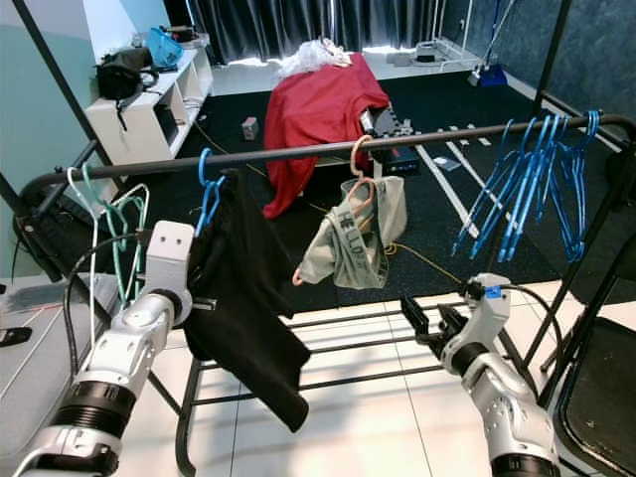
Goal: Hang hanger
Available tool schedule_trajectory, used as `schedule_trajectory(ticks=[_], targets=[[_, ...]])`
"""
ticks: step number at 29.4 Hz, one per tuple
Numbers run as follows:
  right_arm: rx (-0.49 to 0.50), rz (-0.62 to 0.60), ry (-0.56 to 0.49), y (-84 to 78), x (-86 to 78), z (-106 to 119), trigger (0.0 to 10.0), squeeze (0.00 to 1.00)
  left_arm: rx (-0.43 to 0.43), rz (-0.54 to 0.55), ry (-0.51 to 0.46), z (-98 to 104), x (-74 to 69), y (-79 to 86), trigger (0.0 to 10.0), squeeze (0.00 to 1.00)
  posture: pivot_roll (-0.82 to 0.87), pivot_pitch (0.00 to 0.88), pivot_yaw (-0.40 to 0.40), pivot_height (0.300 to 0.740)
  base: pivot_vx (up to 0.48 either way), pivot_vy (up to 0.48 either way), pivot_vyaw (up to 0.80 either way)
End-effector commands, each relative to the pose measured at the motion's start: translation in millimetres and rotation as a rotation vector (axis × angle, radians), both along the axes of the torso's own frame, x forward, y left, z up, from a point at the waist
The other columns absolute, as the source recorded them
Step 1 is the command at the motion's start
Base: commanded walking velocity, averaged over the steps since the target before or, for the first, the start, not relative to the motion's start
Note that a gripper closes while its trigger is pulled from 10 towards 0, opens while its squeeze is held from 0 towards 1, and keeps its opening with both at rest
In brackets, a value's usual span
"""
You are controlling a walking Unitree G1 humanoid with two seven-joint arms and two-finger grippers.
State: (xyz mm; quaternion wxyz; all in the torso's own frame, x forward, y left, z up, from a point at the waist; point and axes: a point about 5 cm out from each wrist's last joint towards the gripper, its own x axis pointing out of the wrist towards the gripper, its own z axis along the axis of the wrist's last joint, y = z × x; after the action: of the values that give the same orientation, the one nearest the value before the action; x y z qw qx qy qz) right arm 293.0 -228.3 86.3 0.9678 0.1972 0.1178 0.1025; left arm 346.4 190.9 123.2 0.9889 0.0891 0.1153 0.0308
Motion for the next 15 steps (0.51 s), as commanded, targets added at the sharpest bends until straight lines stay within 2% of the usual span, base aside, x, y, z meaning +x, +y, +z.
schedule_trajectory(ticks=[1,3,5,8,9,10,11,12,14,15], targets=[[0.005,0.004,0.003,3.6,1.8,-2.2,10.0,0.0,0.022,0.031,-0.013,5.2,1.9,10.4,0.0,0.0,-0.18,0.0,0.061,0.731,0.0,0.0,0.0],[0.004,0.004,0.003,3.7,2.4,-2.3,10.0,0.0,0.018,0.014,-0.031,7.6,2.1,9.7,0.0,0.0,-0.18,0.0,0.061,0.731,0.0,0.0,0.0],[0.003,0.004,0.004,4.2,3.0,-2.5,10.0,0.0,-0.006,-0.026,-0.1,18.2,1.0,12.4,0.0,0.0,-0.19,0.0,0.067,0.731,0.0,0.0,0.0],[0.003,0.004,0.004,4.4,3.1,-2.6,10.0,0.0,-0.021,-0.019,-0.132,23.9,-1.0,18.8,0.0,0.0,-0.19,0.0,0.067,0.731,0.0,0.0,0.0],[0.005,0.003,0.003,4.4,3.0,-2.6,10.0,0.0,-0.055,-0.01,-0.174,30.7,-4.5,28.3,0.0,0.0,-0.19,0.0,0.067,0.731,0.0,0.0,0.0],[0.005,0.003,0.003,4.4,3.0,-2.6,10.0,0.0,-0.055,-0.01,-0.174,30.7,-4.5,28.3,0.0,0.0,-0.19,0.0,0.067,0.731,0.0,0.0,0.0],[0.007,0.002,0.003,4.4,3.0,-2.6,10.0,0.0,-0.087,-0.011,-0.222,36.9,-12.1,41.0,0.0,0.0,-0.19,0.0,0.067,0.731,0.0,0.0,0.0],[0.007,0.002,0.003,4.4,3.0,-2.6,10.0,0.0,-0.087,-0.011,-0.222,36.9,-12.1,41.0,0.0,0.0,-0.19,0.0,0.067,0.731,0.0,0.0,0.0],[0.012,0.005,0.003,4.3,3.2,-2.6,10.0,0.0,-0.13,-0.017,-0.285,42.3,-28.1,60.0,0.0,0.0,-0.17,0.0,0.066,0.731,0.0,0.0,0.0],[0.012,0.005,0.003,4.3,3.2,-2.6,10.0,0.0,-0.13,-0.017,-0.285,42.3,-28.1,60.0,0.0,0.0,-0.17,0.0,0.066,0.731,0.0,0.0,0.0]])
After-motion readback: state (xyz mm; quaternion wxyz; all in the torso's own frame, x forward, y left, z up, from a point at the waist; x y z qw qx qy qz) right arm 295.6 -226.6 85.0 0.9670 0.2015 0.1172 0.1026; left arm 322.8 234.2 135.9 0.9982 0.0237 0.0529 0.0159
